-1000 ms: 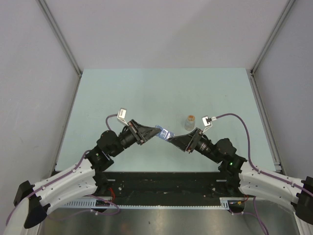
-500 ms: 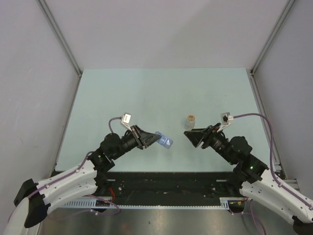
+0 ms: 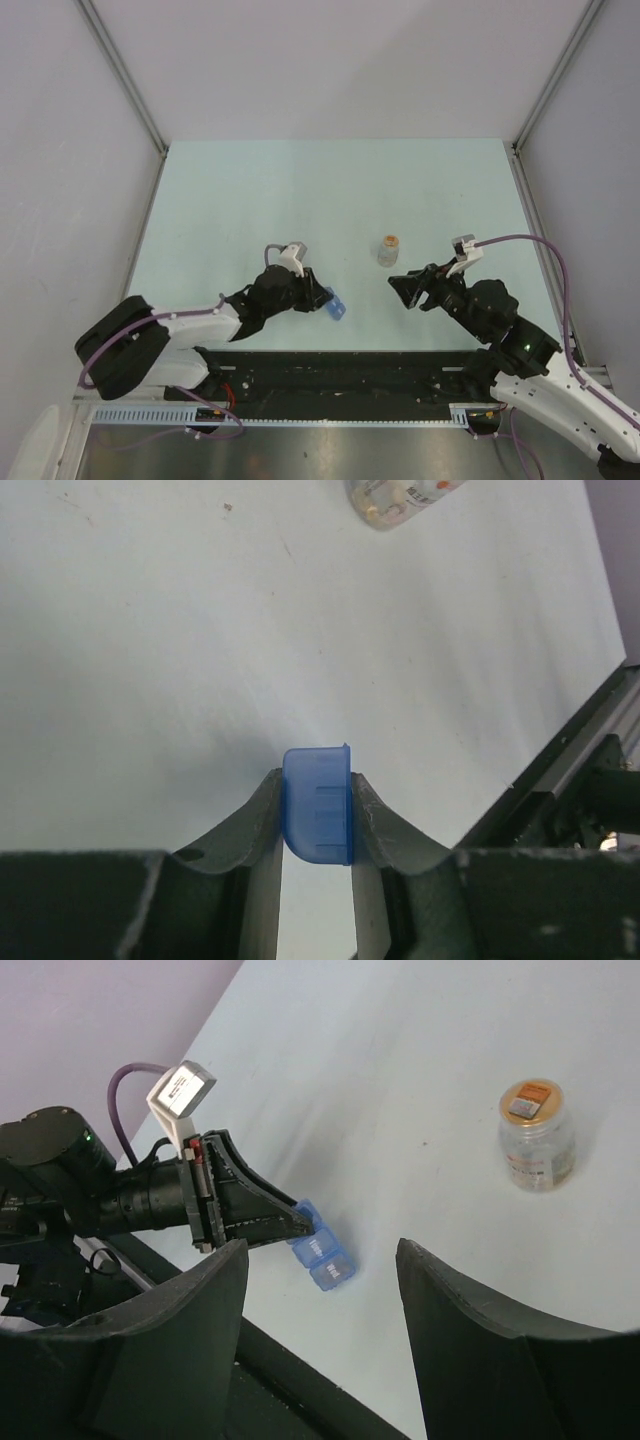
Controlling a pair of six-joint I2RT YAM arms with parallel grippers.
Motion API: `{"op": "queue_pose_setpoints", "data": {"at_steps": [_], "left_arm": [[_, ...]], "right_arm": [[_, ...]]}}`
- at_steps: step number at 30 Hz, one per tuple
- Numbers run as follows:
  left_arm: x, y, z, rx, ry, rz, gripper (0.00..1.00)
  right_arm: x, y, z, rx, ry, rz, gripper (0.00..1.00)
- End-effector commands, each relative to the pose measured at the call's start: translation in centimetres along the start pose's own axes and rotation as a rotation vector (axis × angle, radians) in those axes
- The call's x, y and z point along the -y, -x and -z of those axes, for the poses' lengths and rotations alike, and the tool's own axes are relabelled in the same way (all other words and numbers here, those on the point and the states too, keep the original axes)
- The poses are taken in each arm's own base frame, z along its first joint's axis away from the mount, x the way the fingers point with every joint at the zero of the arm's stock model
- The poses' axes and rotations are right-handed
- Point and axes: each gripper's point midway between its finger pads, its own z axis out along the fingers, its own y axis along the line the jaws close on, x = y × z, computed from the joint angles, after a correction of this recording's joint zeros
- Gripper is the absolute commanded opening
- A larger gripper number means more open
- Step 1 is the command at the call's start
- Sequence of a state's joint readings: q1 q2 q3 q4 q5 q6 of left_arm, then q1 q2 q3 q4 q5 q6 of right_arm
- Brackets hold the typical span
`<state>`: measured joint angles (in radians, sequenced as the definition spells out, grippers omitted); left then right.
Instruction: Sort the pills into containers
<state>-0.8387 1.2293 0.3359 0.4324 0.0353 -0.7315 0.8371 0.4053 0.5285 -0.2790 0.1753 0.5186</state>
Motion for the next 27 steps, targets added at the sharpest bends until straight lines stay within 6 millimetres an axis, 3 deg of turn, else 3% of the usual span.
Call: {"op": "queue_pose_setpoints", "data": {"at_steps": [1, 7, 9, 13, 16, 27], "left_arm": [[1.9, 2.6, -2.6, 0.067, -0.046, -0.049, 0.0], [1.6, 2.5, -4.9, 0.052, -0.024, -0.018, 0.02], [1.3, 2.3, -5.4, 0.042, -0.014, -0.015, 0.1], [1.0, 2.2, -5.6, 0.038, -0.005, -0.028, 0.42], [0.6, 2.0, -5.5, 0.031, 0.002, -0.033, 0.52], [0.3, 1.2, -5.8, 0.002, 0.001, -0.047, 0.62]], "right_arm": [[0.0, 1.3, 1.0, 0.024, -0.011, 0.014, 0.66], [0.3, 1.1, 1.5, 0.021, -0.018, 0.01, 0.66], [0.3, 1.1, 1.7, 0.023, -0.019, 0.008, 0.66], [0.5, 1.0, 1.8, 0.019, -0.029, 0.01, 0.66], [0.6, 0.9, 1.7, 0.013, -0.034, 0.013, 0.66], [0.7, 0.1, 1.1, -0.023, -0.035, 0.02, 0.66]]}}
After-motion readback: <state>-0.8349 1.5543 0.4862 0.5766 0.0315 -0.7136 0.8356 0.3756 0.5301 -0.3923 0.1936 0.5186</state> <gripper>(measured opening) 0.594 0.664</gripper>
